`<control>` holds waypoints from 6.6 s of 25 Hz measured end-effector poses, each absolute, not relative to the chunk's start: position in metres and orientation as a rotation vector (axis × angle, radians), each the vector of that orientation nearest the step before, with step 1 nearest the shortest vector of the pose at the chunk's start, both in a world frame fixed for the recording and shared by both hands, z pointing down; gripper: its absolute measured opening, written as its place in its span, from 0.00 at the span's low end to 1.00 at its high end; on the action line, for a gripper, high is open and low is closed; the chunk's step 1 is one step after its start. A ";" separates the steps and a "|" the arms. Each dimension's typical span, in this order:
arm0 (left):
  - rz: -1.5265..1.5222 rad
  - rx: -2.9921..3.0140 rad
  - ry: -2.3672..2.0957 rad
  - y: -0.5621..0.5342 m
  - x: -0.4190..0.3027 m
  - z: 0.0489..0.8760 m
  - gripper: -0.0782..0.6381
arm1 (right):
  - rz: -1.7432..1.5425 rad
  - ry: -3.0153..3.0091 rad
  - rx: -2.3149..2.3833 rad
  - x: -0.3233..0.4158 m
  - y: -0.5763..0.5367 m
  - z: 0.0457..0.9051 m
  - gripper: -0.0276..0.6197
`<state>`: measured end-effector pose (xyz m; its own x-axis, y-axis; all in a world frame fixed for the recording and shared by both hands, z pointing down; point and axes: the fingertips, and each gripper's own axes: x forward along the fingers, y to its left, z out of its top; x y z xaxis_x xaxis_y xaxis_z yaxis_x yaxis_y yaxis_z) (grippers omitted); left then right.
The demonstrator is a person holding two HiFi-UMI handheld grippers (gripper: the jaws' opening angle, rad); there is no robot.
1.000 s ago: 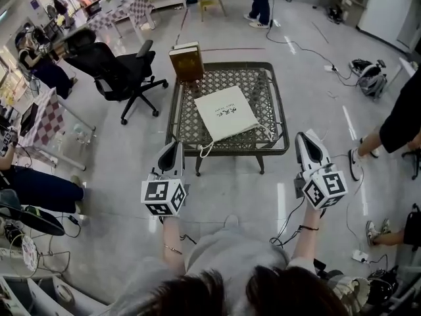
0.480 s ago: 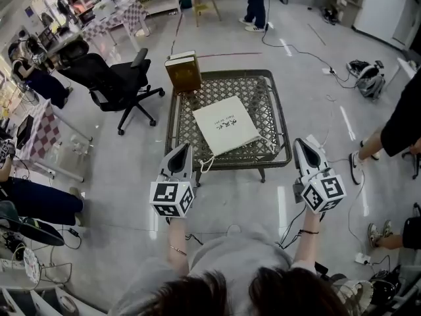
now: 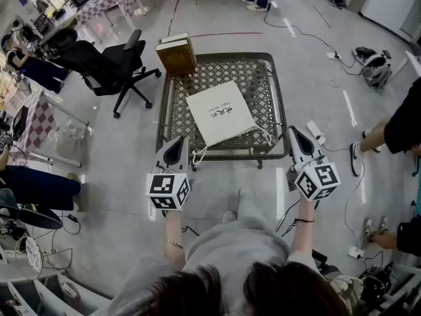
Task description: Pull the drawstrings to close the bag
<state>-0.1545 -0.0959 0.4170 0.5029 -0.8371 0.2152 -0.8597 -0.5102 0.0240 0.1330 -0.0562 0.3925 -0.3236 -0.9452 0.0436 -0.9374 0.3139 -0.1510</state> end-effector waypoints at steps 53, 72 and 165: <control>0.579 2.232 -1.268 -0.183 -0.137 0.609 0.15 | -0.848 3.017 -1.508 0.115 -0.229 0.600 0.08; 0.961 2.181 -0.986 -0.154 -0.130 0.696 0.28 | -1.096 3.233 -1.457 0.119 -0.208 0.690 0.25; 1.416 2.200 -1.036 -0.176 -0.134 0.660 0.14 | -0.222 3.971 -1.320 0.107 -0.230 0.639 0.08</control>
<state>-0.1343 -0.1763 0.6602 0.2431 -0.3982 0.8845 -0.7223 -0.6830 -0.1090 0.1065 -0.2295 0.6385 -0.3496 -0.4013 0.8466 -0.4933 0.8470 0.1978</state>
